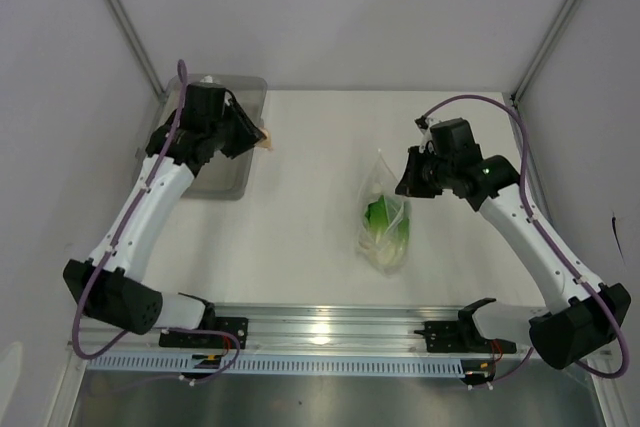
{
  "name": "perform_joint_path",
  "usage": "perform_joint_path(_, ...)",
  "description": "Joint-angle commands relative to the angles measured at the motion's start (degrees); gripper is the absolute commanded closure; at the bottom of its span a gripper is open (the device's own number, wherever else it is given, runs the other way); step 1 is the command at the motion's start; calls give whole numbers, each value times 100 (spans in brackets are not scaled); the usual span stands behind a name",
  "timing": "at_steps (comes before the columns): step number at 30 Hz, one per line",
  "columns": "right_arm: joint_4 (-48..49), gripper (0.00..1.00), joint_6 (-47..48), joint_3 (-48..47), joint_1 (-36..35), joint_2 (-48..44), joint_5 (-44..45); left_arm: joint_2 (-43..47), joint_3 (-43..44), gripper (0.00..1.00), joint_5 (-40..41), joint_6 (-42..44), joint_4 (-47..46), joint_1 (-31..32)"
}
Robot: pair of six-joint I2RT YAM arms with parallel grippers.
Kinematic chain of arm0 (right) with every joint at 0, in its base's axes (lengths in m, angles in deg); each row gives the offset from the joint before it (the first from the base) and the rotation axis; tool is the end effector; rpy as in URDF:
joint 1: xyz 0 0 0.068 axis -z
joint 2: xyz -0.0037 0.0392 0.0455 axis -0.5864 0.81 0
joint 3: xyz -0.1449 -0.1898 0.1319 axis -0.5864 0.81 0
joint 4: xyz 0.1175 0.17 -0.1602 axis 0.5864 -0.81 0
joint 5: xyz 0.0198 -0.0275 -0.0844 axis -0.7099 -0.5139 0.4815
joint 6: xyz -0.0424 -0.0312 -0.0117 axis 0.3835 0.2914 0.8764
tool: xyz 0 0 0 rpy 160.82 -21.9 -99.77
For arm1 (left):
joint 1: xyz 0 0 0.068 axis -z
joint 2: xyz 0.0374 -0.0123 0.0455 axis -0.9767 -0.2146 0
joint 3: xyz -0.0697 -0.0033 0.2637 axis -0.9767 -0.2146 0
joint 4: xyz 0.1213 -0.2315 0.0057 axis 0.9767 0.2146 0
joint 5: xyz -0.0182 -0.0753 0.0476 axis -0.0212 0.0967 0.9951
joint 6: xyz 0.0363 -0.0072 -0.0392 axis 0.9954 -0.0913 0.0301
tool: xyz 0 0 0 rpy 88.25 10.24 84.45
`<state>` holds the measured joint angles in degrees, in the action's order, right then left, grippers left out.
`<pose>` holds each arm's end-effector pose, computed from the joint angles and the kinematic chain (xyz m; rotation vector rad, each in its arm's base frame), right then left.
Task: Place the food in the zip-top bag and seal the zipper
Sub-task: Pick up the fake vegetable from the bin.
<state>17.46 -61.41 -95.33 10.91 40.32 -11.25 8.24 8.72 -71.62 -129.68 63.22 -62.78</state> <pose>0.2232 0.1113 0.3510 -0.1763 2.4396 0.5917 0.2837 -0.0748 0.3805 -0.6042 2.2558 -0.5202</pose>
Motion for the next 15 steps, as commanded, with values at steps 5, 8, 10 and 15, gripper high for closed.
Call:
perform_joint_path(5, 77, 100, -203, -301, -155, 115, 217, 581, 85, 59, -1120, -251, -587, 1414)
perform_joint_path(8, 68, 100, -282, -327, -260, 168, 270, 458, 181, 58, -1270, -260, -745, 1933)
perform_joint_path(10, 77, 100, -326, -345, -356, 168, 331, 300, 190, 58, -1323, -277, -843, 2137)
perform_joint_path(15, -20, 100, -414, -564, -533, 212, 490, -51, 217, 58, -1473, -321, -974, 2603)
